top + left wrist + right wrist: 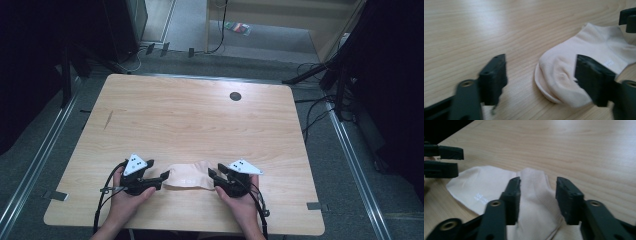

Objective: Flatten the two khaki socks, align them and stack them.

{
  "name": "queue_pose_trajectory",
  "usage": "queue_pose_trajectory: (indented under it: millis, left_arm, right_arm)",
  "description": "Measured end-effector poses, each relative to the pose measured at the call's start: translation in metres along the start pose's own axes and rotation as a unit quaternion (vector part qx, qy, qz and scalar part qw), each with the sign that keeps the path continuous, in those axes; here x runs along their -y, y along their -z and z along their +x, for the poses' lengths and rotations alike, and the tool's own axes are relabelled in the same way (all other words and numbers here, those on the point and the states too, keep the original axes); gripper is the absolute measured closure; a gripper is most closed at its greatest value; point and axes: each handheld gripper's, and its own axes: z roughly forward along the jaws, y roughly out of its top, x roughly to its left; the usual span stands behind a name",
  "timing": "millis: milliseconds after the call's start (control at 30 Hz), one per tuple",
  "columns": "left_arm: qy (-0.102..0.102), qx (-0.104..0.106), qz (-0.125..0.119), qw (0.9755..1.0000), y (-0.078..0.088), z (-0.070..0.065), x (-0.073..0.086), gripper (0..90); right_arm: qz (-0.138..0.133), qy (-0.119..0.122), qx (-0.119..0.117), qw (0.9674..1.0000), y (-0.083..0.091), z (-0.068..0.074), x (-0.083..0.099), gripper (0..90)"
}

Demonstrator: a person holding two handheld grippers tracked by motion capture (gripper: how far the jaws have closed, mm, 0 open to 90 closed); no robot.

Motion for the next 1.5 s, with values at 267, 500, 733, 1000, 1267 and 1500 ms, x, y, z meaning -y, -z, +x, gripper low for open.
queue_pose_trajectory:
  millis: [267,500,733,1000,1267,1500]
  left_arm:
    - [0.006,0.001,-0.026,0.9997,0.015,0.011,-0.001,5.0]
    - [0.032,-0.019,-0.036,0.9987,0.029,0.034,0.003,4.2]
    - [0.034,-0.049,-0.041,0.9974,0.039,0.048,0.006,4.2]
    - [0.049,-0.069,-0.046,0.9954,0.048,0.066,0.010,4.2]
    - [0.057,-0.080,-0.043,0.9942,0.058,0.079,0.017,4.3]
    - [0.056,-0.091,-0.037,0.9936,0.066,0.087,0.024,4.2]
  right_arm:
    - [-0.012,-0.010,0.014,0.9998,0.008,-0.007,-0.005,17.9]
    - [-0.017,0.005,0.022,0.9996,0.015,-0.010,-0.008,13.1]
    - [-0.026,0.003,0.032,0.9991,0.022,-0.018,-0.010,13.1]
    - [-0.038,-0.011,0.048,0.9981,0.034,-0.034,-0.012,13.2]
    - [-0.052,-0.009,0.058,0.9969,0.050,-0.048,-0.013,13.4]
    - [-0.049,-0.013,0.079,0.9956,0.064,-0.063,-0.006,13.4]
